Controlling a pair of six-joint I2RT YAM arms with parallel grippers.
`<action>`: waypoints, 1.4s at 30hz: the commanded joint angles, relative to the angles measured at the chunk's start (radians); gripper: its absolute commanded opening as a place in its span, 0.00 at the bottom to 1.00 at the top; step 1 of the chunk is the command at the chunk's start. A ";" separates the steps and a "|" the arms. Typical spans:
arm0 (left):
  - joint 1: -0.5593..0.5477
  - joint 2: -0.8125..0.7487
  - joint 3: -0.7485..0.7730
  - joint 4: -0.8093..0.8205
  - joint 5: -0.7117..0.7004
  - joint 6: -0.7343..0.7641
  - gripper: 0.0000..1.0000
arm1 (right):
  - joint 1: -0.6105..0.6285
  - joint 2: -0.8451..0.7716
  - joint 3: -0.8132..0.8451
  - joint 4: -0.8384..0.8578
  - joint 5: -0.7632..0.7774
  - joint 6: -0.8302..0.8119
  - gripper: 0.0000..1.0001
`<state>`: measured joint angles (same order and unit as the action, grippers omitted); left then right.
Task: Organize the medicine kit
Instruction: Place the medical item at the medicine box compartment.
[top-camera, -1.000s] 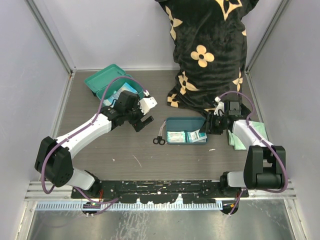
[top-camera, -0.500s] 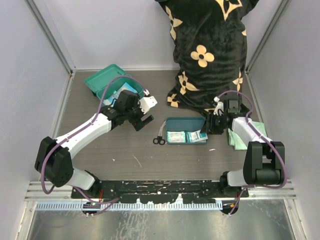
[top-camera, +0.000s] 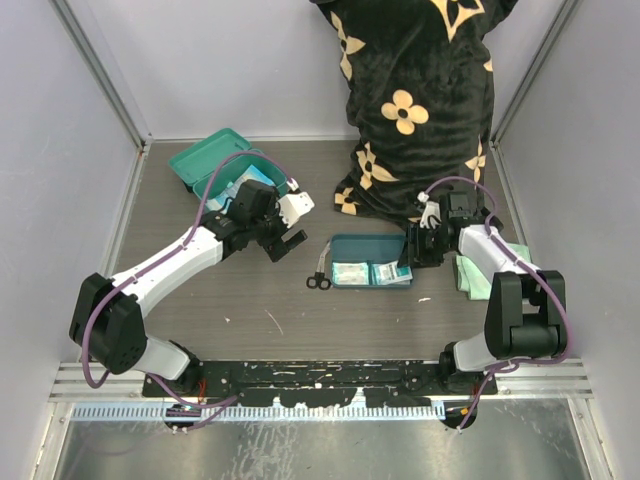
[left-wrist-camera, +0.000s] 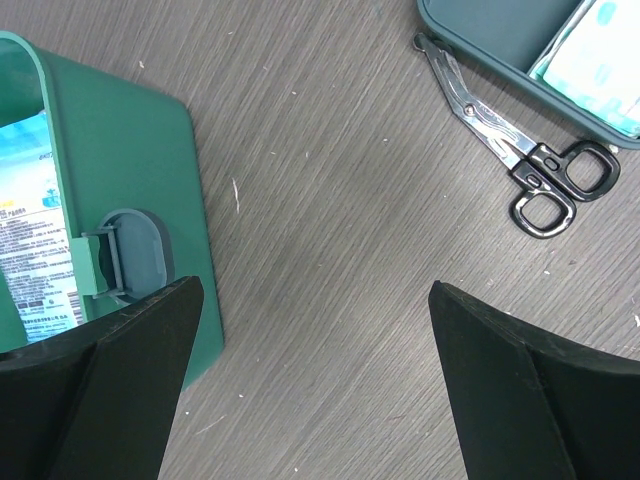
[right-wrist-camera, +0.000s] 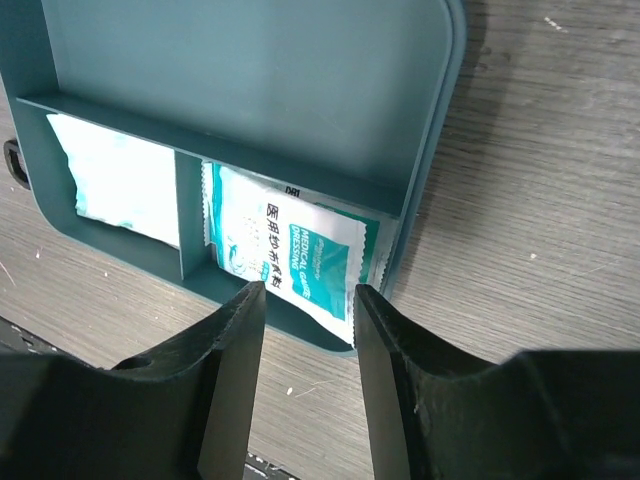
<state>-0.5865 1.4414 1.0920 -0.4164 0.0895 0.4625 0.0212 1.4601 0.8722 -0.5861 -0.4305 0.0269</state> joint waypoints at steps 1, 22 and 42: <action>0.005 -0.024 0.041 0.030 -0.012 0.017 0.98 | 0.021 0.001 0.045 -0.026 0.008 -0.032 0.47; 0.005 -0.033 0.035 0.033 -0.021 0.023 0.98 | 0.078 0.031 0.117 -0.119 0.079 -0.113 0.54; 0.005 -0.049 0.029 0.037 -0.049 0.039 0.98 | 0.223 0.091 0.140 -0.136 0.084 -0.196 0.59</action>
<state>-0.5865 1.4403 1.0920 -0.4164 0.0563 0.4881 0.2291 1.5204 0.9695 -0.7090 -0.3748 -0.1341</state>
